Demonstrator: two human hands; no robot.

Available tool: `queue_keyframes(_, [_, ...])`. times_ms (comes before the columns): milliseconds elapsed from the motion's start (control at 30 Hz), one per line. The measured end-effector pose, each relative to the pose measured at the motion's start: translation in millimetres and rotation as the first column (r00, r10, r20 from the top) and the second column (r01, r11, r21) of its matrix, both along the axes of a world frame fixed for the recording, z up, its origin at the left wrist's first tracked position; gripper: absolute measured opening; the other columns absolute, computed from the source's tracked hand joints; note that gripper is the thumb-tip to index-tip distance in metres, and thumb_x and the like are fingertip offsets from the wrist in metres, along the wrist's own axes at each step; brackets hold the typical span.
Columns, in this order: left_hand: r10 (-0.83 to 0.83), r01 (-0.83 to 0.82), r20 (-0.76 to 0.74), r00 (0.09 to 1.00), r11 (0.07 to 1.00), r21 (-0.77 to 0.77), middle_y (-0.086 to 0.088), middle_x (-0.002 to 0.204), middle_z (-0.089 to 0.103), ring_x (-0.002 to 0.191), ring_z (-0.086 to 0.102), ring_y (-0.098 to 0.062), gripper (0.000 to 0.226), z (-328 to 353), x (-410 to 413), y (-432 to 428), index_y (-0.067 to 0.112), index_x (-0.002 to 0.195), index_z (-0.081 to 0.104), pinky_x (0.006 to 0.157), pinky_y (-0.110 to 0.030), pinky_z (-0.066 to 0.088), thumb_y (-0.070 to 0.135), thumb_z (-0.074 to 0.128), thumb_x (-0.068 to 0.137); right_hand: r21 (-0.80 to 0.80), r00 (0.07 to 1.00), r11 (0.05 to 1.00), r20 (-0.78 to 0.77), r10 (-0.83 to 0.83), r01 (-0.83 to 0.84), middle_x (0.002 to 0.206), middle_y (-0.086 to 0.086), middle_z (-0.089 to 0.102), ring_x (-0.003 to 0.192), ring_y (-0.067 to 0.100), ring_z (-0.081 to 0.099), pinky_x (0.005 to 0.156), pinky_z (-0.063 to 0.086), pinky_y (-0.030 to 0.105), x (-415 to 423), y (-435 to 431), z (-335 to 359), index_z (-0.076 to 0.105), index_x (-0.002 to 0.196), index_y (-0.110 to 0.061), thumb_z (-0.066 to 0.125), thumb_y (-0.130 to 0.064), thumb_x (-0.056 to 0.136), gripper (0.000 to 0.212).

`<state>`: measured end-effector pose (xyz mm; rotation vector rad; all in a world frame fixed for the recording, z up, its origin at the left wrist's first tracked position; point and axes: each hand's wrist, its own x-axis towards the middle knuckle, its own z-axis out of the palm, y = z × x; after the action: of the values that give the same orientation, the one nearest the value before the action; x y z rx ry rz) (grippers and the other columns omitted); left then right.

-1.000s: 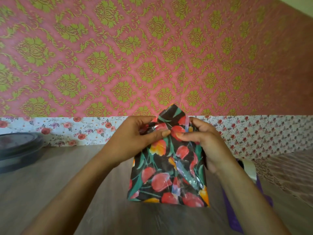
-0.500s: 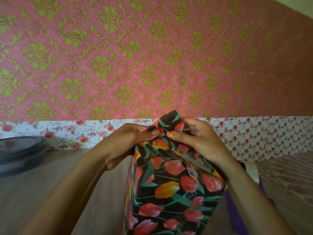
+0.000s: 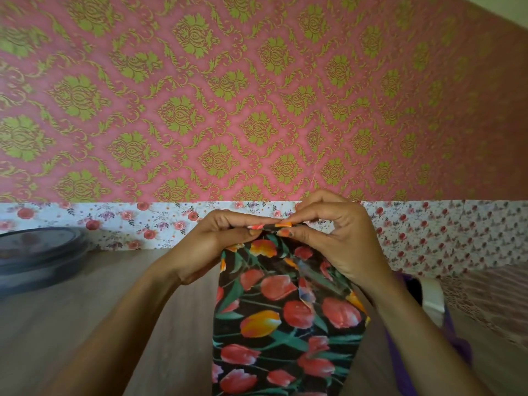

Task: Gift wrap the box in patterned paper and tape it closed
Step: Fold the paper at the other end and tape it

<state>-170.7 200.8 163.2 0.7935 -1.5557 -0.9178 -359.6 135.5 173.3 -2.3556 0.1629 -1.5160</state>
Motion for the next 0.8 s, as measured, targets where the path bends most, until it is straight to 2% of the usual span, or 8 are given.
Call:
queue_keyframes(100, [-0.178,0.179,-0.066,0.982,0.983,0.024,-0.003,0.108,0.071,0.102,0.066,-0.019,0.029,-3,3,0,0.018,0.099,0.075,0.081,-0.023,0.052,0.021,0.054,0.078,-0.059,0.998,0.997,0.042,-0.046,0.049,0.072,-0.010,0.061,0.070,0.000,0.057,0.066,0.045,0.014,-7,-2,-1,0.073,0.088,-0.018,0.073,-0.028,0.070,0.020])
queue_keyframes(200, [-0.172,0.171,-0.038,0.984,0.985,-0.033,0.001,0.101,0.073,0.093,0.069,-0.018,0.036,-8,-3,-4,0.022,0.098,0.075,0.077,-0.024,0.054,0.046,0.072,0.072,-0.039,0.996,0.997,0.052,-0.069,0.071,0.067,-0.008,0.060,0.064,0.003,0.055,0.060,0.045,0.017,-12,-5,-3,0.074,0.084,-0.020,0.075,-0.036,0.068,0.023])
queue_keyframes(267, [-0.110,0.108,-0.020,0.994,0.991,-0.077,0.005,0.098,0.073,0.087,0.070,-0.013,0.033,-10,-9,-7,0.023,0.089,0.076,0.072,-0.021,0.054,0.049,0.073,0.069,-0.069,0.994,0.993,-0.034,-0.103,0.100,0.065,-0.009,0.061,0.063,0.005,0.056,0.059,0.046,0.018,-17,-3,-1,0.073,0.082,-0.019,0.072,-0.033,0.069,0.019])
queue_keyframes(367, [-0.024,0.024,0.008,1.000,0.996,-0.080,0.002,0.109,0.071,0.097,0.068,-0.019,0.042,-10,-10,-9,0.023,0.085,0.077,0.076,-0.029,0.057,0.059,0.072,0.066,-0.134,0.946,0.974,-0.248,-0.211,0.182,0.073,-0.012,0.065,0.071,0.002,0.061,0.066,0.046,0.011,-26,10,8,0.074,0.087,-0.024,0.061,-0.040,0.075,0.024])
queue_keyframes(500, [0.002,0.005,0.059,0.998,0.993,-0.121,0.006,0.109,0.070,0.105,0.066,-0.015,0.033,-10,-9,-9,0.024,0.086,0.078,0.079,-0.021,0.053,0.051,0.062,0.076,-0.178,0.813,0.944,-0.480,-0.330,0.277,0.084,-0.008,0.058,0.075,0.009,0.058,0.065,0.047,0.030,-43,38,12,0.070,0.102,-0.023,0.034,-0.076,0.079,0.068])
queue_keyframes(600, [0.034,-0.016,0.122,0.992,0.989,-0.148,0.012,0.099,0.072,0.098,0.067,-0.007,0.022,-8,-9,-7,0.026,0.080,0.078,0.074,-0.014,0.052,0.034,0.059,0.085,-0.138,0.653,0.931,-0.679,-0.336,0.337,0.111,-0.028,0.040,0.101,-0.005,0.047,0.081,0.045,0.019,-50,62,10,0.046,0.130,-0.044,0.050,-0.088,0.046,0.095])
queue_keyframes(700, [0.084,-0.040,0.216,0.973,0.979,-0.200,0.013,0.106,0.071,0.105,0.064,-0.006,0.024,-6,-4,-9,0.024,0.086,0.077,0.077,-0.016,0.051,0.034,0.056,0.085,-0.306,0.605,0.884,-0.646,-0.466,0.354,0.115,-0.033,0.032,0.108,-0.006,0.040,0.092,0.042,0.021,-51,71,1,0.042,0.137,-0.037,0.048,-0.088,0.051,0.100])
queue_keyframes(800, [0.200,-0.089,0.353,0.914,0.948,-0.306,0.020,0.119,0.063,0.116,0.056,0.000,0.046,-2,2,-9,0.019,0.094,0.075,0.086,-0.014,0.048,0.057,0.052,0.084,-0.479,0.639,0.805,-0.507,-0.578,0.349,0.107,-0.018,0.050,0.093,0.003,0.054,0.079,0.050,0.025,-49,67,-5,0.061,0.124,-0.022,0.044,-0.076,0.072,0.078])
